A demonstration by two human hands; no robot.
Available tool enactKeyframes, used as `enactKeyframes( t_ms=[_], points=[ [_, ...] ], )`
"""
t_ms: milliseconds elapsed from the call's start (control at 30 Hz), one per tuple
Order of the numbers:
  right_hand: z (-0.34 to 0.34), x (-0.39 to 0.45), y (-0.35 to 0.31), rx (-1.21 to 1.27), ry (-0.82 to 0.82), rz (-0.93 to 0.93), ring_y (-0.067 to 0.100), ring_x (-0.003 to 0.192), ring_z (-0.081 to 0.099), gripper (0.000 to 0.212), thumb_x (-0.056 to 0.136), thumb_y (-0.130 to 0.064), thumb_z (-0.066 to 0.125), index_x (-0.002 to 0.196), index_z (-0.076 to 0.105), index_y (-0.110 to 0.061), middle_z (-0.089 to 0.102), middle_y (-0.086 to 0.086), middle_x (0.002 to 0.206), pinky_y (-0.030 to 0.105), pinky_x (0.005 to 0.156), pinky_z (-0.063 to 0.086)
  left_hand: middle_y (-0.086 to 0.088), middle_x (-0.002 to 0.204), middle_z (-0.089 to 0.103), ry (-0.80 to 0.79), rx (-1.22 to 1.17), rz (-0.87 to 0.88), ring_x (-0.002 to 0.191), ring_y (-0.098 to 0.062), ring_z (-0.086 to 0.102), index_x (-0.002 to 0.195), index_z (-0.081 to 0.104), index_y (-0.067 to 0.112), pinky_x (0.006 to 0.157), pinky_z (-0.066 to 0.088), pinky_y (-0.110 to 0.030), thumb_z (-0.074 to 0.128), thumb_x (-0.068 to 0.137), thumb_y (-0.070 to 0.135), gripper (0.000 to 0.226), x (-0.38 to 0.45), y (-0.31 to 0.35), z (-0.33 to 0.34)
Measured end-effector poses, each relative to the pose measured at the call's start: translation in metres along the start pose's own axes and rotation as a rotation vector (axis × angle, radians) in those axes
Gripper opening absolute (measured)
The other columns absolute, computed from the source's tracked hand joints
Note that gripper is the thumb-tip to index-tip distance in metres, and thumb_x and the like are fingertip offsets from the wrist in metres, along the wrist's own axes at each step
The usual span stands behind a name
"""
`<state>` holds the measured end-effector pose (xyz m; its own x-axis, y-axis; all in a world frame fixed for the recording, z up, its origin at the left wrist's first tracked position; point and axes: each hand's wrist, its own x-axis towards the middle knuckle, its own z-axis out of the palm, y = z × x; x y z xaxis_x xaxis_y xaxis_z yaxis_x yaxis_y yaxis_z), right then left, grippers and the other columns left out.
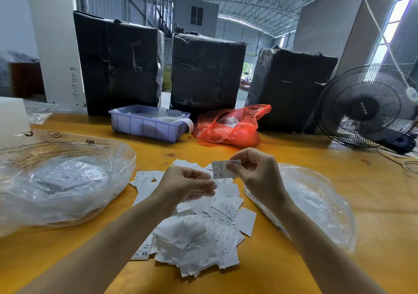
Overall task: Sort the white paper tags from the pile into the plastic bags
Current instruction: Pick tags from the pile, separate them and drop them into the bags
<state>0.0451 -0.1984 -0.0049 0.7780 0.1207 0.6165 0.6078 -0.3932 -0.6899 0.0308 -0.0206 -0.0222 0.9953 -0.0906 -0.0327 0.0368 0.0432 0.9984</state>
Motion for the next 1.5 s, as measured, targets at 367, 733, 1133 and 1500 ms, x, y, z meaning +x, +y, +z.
enactKeyframes(
  t_ms=[367,733,1133,1500],
  points=[
    [0.0019,-0.0025,0.0018,-0.053,-0.052,0.003,0.019,0.076,0.068,0.017,0.078,-0.004,0.074,0.072,0.064,-0.017,0.068,0.0,0.076,0.034,0.066,0.058,-0.009,0.075,0.074,0.009,-0.024,-0.009,0.069,-0.015,0.073,0.089,0.068,0.007,0.056,0.048,-0.018,0.08,0.066,0.012,0.026,0.0035,-0.0005,-0.002],
    [0.0014,-0.0017,0.0027,-0.036,0.021,-0.021,0.02,0.079,0.069,0.02,0.078,-0.005,0.074,0.072,0.063,-0.022,0.069,0.0,0.078,0.042,0.067,0.058,-0.009,0.078,0.075,-0.007,-0.031,-0.017,0.072,-0.016,0.073,0.092,0.068,0.005,0.052,0.05,-0.014,0.083,0.062,0.009,0.034,0.0036,-0.0003,-0.0021],
    [0.0038,-0.002,0.0034,-0.048,0.001,-0.026,0.022,0.078,0.069,0.016,0.079,-0.005,0.073,0.074,0.064,-0.017,0.069,0.003,0.077,0.042,0.065,0.058,-0.011,0.08,0.075,-0.011,-0.023,-0.015,0.075,-0.018,0.073,0.093,0.068,0.005,0.056,0.051,-0.016,0.083,0.057,0.012,0.04,0.0022,0.0005,-0.0016],
    [0.0029,-0.0014,0.0057,0.01,-0.06,0.04,0.022,0.08,0.069,0.01,0.08,-0.003,0.072,0.076,0.065,-0.009,0.069,0.009,0.081,0.034,0.065,0.059,-0.01,0.078,0.075,0.024,-0.005,-0.014,0.07,-0.016,0.073,0.092,0.067,0.004,0.065,0.049,-0.024,0.08,0.067,0.004,0.028,0.0043,-0.0014,-0.0027]
  ],
)
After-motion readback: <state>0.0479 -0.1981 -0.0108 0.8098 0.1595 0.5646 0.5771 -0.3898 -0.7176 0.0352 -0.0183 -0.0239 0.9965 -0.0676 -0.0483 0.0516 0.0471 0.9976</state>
